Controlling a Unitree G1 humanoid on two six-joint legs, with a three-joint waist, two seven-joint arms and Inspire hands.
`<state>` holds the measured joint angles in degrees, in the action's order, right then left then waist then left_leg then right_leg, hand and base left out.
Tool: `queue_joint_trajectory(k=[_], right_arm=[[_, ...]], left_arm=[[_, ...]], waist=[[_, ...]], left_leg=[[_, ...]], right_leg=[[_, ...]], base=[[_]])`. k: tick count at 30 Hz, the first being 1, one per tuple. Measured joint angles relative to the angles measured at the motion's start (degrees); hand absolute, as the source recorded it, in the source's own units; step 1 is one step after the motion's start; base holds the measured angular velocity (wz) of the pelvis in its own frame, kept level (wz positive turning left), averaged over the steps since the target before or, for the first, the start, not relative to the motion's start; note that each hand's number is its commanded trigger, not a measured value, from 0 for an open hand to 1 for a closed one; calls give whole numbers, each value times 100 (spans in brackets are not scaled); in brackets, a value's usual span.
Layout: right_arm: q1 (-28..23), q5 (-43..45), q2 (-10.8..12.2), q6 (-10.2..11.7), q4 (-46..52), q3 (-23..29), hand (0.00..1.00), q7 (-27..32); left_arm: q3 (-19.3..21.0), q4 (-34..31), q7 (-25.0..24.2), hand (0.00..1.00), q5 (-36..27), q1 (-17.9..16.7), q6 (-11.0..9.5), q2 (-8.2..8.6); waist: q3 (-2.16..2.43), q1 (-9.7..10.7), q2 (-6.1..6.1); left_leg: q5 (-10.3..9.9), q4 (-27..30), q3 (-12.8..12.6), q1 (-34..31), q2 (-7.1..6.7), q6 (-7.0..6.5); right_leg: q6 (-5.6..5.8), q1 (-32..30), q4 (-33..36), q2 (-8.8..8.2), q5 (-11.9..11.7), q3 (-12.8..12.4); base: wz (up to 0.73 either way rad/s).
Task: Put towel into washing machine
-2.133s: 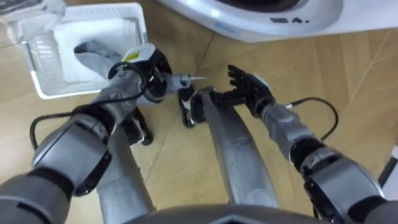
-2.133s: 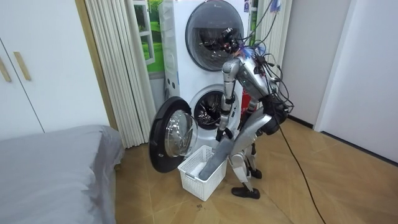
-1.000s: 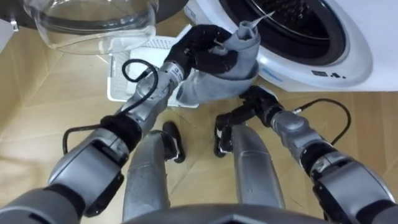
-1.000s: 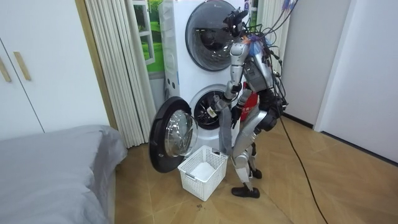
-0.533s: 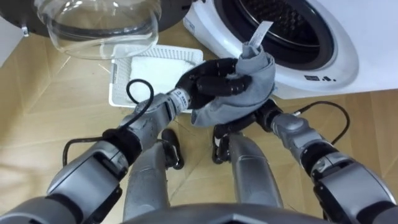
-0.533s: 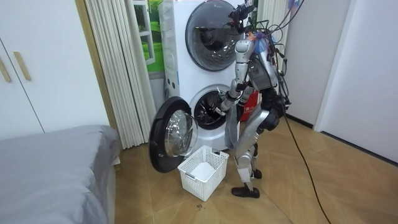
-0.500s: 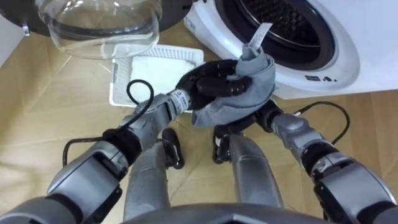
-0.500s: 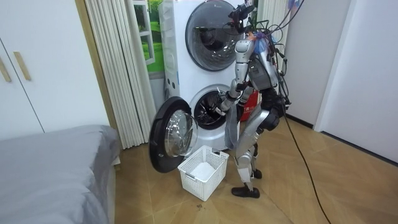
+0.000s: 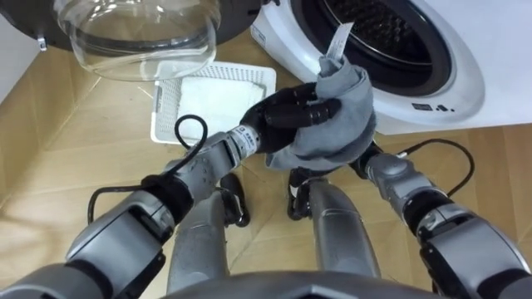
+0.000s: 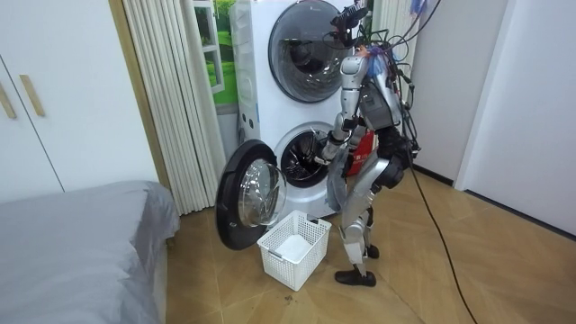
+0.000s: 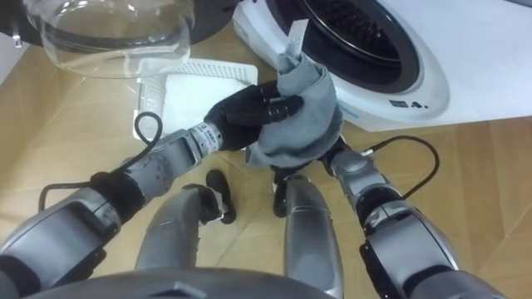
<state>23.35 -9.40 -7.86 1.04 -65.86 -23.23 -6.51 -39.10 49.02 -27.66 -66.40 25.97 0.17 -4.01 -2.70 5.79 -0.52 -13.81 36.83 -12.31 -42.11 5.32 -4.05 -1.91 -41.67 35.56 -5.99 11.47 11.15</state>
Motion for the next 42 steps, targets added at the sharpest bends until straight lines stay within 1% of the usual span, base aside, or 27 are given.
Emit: queue_joint_trajectory(k=[2, 3, 4, 5, 7, 11, 15, 16, 17, 18, 20, 22, 23, 24, 26, 27, 28, 30, 32, 33, 35, 36, 37, 38, 39, 41, 42], right_arm=[[-3, -4, 34, 25, 92, 44, 100, 111], [-3, -5, 39, 39, 108, 44, 100, 150], [-2, -28, 49, 82, 117, 44, 100, 219], [0, -48, 50, 90, 152, 45, 100, 278], [9, -83, 50, 92, 171, 50, 100, 321], [-35, -97, 78, 94, 205, 106, 100, 381], [-43, -177, 84, 97, 157, 104, 100, 400], [-57, -183, 76, 97, 147, 106, 100, 419], [-97, -182, 74, 99, 151, 130, 100, 465], [-115, -182, 77, 99, 151, 170, 100, 482], [-215, -218, 99, 106, 174, 221, 100, 556], [-299, -205, 104, 72, 169, 219, 100, 629], [-349, -159, 109, 55, 169, 218, 100, 636], [-375, -127, 108, 44, 168, 218, 100, 639], [-424, -86, 85, 11, 144, 221, 100, 667], [-430, -79, 82, 4, 142, 231, 100, 684], [-445, -84, 74, 1, 143, 263, 100, 722], [-470, -94, 50, 1, 144, 275, 100, 798], [-494, -132, 42, 2, 144, 357, 100, 943], [-493, -155, 43, 7, 144, 416, 100, 960], [-503, -211, 8, 18, 145, 564, 100, 1056], [-510, -239, -14, 18, 145, 564, 100, 1077], [-531, -343, -67, 18, 154, 564, 100, 1095], [-546, -434, -116, 24, 171, 576, 100, 1118], [-546, -466, -130, 25, 171, 613, 100, 1133], [-550, -669, -164, 35, 167, 771, 100, 1150], [-556, -733, -159, 36, 167, 799, 100, 1150]], left_arm=[[93, -29, 8, 100, -259, 0, -20, 59], [100, -29, 10, 100, -349, 0, -31, 66], [126, -29, 10, 100, -511, 0, -49, 71], [160, -30, 10, 100, -667, 0, -53, 72], [214, -29, 10, 100, -832, -2, -57, 73], [350, -29, 76, 100, -846, -29, -70, 132], [415, -28, 109, 100, -847, -112, -153, 185], [434, -28, 113, 84, -894, -159, -168, 191], [481, -28, 115, 0, -959, -231, -171, 193], [510, -28, 115, 0, -976, -257, -171, 197], [614, -28, 121, 0, -1055, -408, -170, 198], [651, -28, 120, 0, -1063, -547, -163, 183], [712, -12, 115, 0, -1072, -622, -128, 179], [738, 19, 114, 0, -1075, -648, -113, 186], [762, 71, 105, 0, -1183, -799, -96, 128], [786, 79, 104, 0, -1181, -845, -94, 106], [882, 114, 108, 0, -1171, -935, -94, 41], [985, 233, 138, 0, -1167, -1008, -102, -11], [1106, 343, 318, 0, -1083, -1062, -105, -136], [1171, 343, 376, 0, -971, -1084, -108, -166], [1380, 345, 652, 0, -376, -1133, -122, -231], [1416, 355, 731, 0, -223, -1149, -138, -236], [1477, 417, 901, 0, 132, -1170, -187, -241], [1526, 426, 1067, 0, 430, -1217, -213, -258], [1537, 438, 1142, 0, 610, -1273, -232, -271], [1603, 452, 1426, 0, 1283, -1372, -277, -248], [1623, 453, 1504, 0, 1443, -1407, -278, -243]], waist=[[27, 3, 4], [39, 2, 4], [63, -1, 10], [71, -1, 14], [76, 1, 20], [77, 14, 22], [77, 14, 25], [76, 12, 22], [77, 7, 26], [77, 6, 26], [77, -113, 25], [76, -191, 21], [75, -272, 22], [74, -309, 22], [65, -437, 6], [63, -457, 3], [56, -499, -8], [46, -564, -24], [18, -647, -70], [16, -665, -77], [14, -776, -113], [14, -790, -126], [20, -800, -151], [19, -800, -168], [18, -801, -174], [20, -790, -185], [20, -787, -185]], left_leg=[[2, 4, -5, 6, 6, 3], [3, 4, -5, 9, 6, 5], [7, 4, -5, 15, 6, 11], [9, 13, -4, 18, 7, 14], [10, 48, -3, 19, 12, 16], [10, 22, -1, 96, 10, 16], [12, -15, 9, 202, 3, 19], [13, -20, 20, 227, 17, 21], [16, -42, 25, 249, 35, 27], [18, -54, 25, 251, 39, 31], [34, -117, -2, 255, 61, 52], [41, -137, -6, 247, 86, 66], [46, -153, -7, 240, 103, 78], [49, -162, -7, 242, 102, 84], [52, -203, -11, 252, 99, 99], [54, -219, -12, 251, 95, 104], [55, -227, -8, 240, 95, 106], [51, -229, -6, 229, 93, 112], [46, -232, -4, 207, 94, 118], [47, -238, -8, 191, 91, 118], [50, -244, -27, 124, 78, 118], [51, -244, -26, 116, 77, 119], [52, -243, -1, 99, 68, 120], [52, -238, 10, 83, 27, 121], [53, -240, 11, 75, 15, 121], [52, -234, 9, 57, -13, 120], [51, -220, 8, 58, -13, 119]], right_leg=[[-1, 0, 11, 1, -1, -9], [-1, 0, 13, 2, 0, -10], [-1, 3, 13, 7, -1, -11], [-2, 8, 15, 9, -1, -10], [-7, 9, 17, 12, -4, -11], [-8, 98, 18, 10, -4, -11], [-10, 209, -24, 20, -6, -12], [-19, 250, -63, 36, -18, -14], [-27, 288, -112, 49, -39, -15], [-27, 293, -130, 44, -50, -18], [-40, 283, -218, 70, -98, -19], [-52, 280, -260, 97, -105, -11], [-64, 278, -287, 116, -111, -3], [-65, 277, -290, 119, -111, -1], [-74, 273, -298, 122, -104, 4], [-74, 266, -301, 119, -103, 3], [-77, 254, -302, 119, -97, 5], [-80, 239, -300, 114, -80, 8], [-84, 221, -304, 115, -72, 13], [-84, 195, -298, 114, -72, 2], [-83, 97, -263, 108, -71, -21], [-82, 90, -263, 107, -70, -15], [-80, 89, -265, 101, -62, 6], [-77, 88, -257, 100, -55, 15], [-72, 78, -240, 101, -50, 14], [-53, 38, -175, 96, -20, -4], [-51, 38, -175, 96, -18, -6]], base=[[0], [0], [0], [0], [0], [0], [0], [0], [0], [-8], [-11], [-2], [0], [0], [0], [0], [3], [0], [0], [0], [-4], [5], [8], [8], [5], [2], [0]])
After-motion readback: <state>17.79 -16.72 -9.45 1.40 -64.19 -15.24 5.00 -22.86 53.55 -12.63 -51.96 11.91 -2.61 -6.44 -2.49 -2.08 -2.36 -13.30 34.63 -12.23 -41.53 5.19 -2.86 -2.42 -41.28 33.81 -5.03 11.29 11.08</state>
